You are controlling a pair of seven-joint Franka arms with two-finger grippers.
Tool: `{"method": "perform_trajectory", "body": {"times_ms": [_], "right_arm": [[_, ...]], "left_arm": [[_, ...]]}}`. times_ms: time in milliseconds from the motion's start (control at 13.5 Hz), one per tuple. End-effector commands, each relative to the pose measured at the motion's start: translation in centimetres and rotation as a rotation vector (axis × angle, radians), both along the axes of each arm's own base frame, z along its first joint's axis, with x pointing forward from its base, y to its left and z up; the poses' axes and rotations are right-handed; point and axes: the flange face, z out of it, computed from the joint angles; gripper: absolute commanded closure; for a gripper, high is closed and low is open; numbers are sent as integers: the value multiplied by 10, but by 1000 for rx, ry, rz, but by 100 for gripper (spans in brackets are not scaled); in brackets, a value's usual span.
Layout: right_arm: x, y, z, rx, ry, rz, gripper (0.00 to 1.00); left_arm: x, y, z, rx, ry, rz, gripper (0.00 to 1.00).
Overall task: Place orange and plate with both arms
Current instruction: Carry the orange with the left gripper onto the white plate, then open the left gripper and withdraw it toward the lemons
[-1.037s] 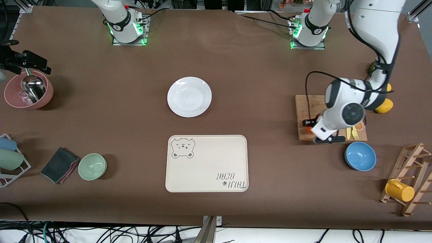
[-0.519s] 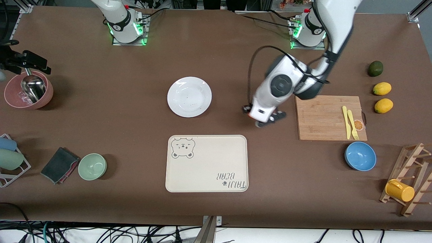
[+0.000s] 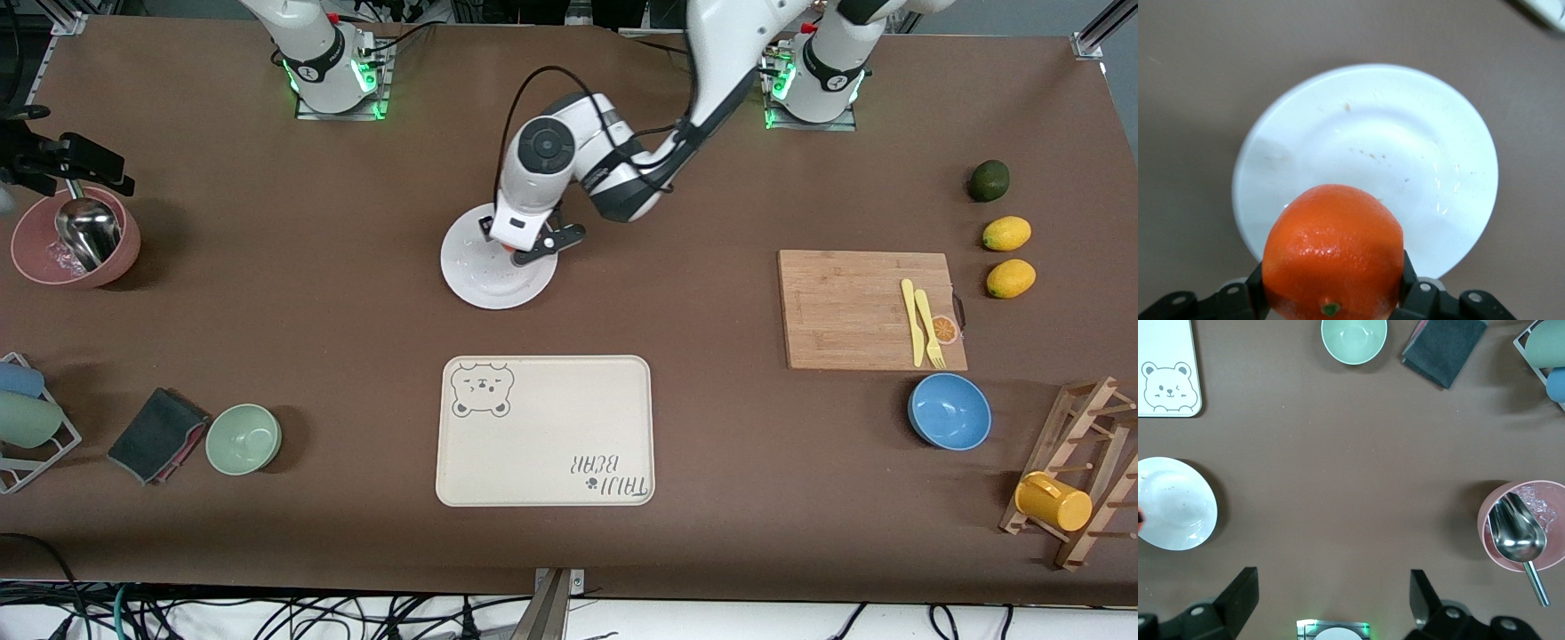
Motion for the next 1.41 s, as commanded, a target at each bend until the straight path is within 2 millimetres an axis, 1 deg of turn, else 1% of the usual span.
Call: {"method": "perform_trajectory", "body": {"times_ms": [0,74,148,222,296,370,444,519,593,741,815,889,963,1037,1111,1185,1333], "right_arm": [[0,-1,4,16,1,-11,0],[0,-1,5,16,0,-11,0],[-1,-3,4,17,3,-14,0],[0,-5,3,17,4,-17,0],[0,-5,3,18,4,-17,0],[0,-5,3,18,4,-17,0],[0,-5,3,18,3,-17,0],[0,-5,3,18,0,-17,0],[1,-5,4,18,-3,-17,0],[2,-4,4,18,-8,-14,0],[2,-4,3,16,-8,-14,0],[3,-5,1,15,-5,-14,0],[3,-7,0,14,-2,-17,0],[3,-12,-1,11,2,-25,0],[3,-15,-1,5,4,-30,0],[3,-17,-2,4,8,-33,0],[2,-25,-4,2,13,-48,0]], "left_arm": [[-23,-29,-33,31,-22,14,100],[-25,-30,-44,39,-23,10,100],[-26,-30,-50,39,-23,12,100],[-26,-30,-52,40,-21,14,87],[-25,-30,-52,40,-23,15,33],[-17,-26,-50,44,-33,23,0],[-9,-20,-46,54,-44,35,0],[-4,-17,-41,65,-44,37,0],[4,-8,-28,94,-38,39,0],[28,21,3,160,-7,60,0],[52,42,25,163,-11,93,0],[76,69,43,166,-6,117,0],[92,94,50,182,26,68,0],[112,125,60,194,52,30,0],[127,153,68,202,72,-3,0],[145,185,71,207,96,-35,0],[180,259,76,193,130,-144,0]]}}
